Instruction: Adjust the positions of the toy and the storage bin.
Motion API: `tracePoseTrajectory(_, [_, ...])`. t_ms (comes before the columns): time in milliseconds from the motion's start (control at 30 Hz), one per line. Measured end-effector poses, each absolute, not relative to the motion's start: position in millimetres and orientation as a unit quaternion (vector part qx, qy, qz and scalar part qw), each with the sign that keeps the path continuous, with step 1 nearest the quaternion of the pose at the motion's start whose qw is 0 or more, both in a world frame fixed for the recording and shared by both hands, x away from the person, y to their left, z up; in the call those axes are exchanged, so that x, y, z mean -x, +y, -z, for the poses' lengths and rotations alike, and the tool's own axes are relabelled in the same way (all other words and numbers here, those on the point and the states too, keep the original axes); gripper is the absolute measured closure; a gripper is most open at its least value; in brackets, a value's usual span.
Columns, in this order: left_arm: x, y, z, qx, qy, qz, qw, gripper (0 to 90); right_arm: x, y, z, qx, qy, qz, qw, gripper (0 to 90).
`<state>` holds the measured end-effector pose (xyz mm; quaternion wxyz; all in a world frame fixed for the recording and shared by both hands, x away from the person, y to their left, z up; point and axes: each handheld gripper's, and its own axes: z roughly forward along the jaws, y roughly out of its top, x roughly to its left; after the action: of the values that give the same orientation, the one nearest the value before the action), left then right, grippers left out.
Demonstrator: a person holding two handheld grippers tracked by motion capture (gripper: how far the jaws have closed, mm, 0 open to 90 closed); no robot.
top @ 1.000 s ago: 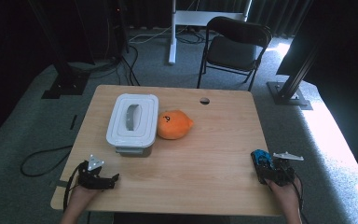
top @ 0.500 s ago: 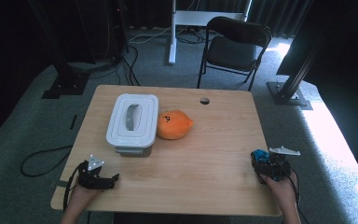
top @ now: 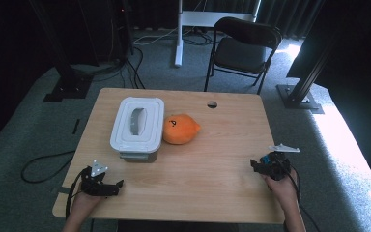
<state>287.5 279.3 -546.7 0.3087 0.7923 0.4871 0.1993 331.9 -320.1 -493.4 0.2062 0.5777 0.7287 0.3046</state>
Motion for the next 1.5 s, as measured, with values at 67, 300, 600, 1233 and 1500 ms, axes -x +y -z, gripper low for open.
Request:
tracePoseTrajectory(67, [-288,279,547,-0.792,0.487,-0.199,0.309,0.3,-335,-316,493,-0.571,0.733,-0.308,0.204,12.2])
tracePoseTrajectory(300, [-288,279,547,-0.792,0.487,-0.199,0.309,0.3,-343,-299,495,-0.558,0.743,-0.31,0.199,11.6])
tracePoseTrajectory(600, [-287,279,547,-0.792,0.487,-0.199,0.309,0.2,-353,-272,491,-0.538,0.759,-0.313,0.194,13.7])
tracePoseTrajectory(1233, [-288,279,547,-0.792,0.487,-0.199,0.309,0.3,-372,-213,485,-0.493,0.783,-0.337,0.174,18.5])
tracePoseTrajectory(1500, [-287,279,547,-0.792,0.487,-0.199,0.309,0.3,-377,-194,479,-0.478,0.788,-0.35,0.169,18.5])
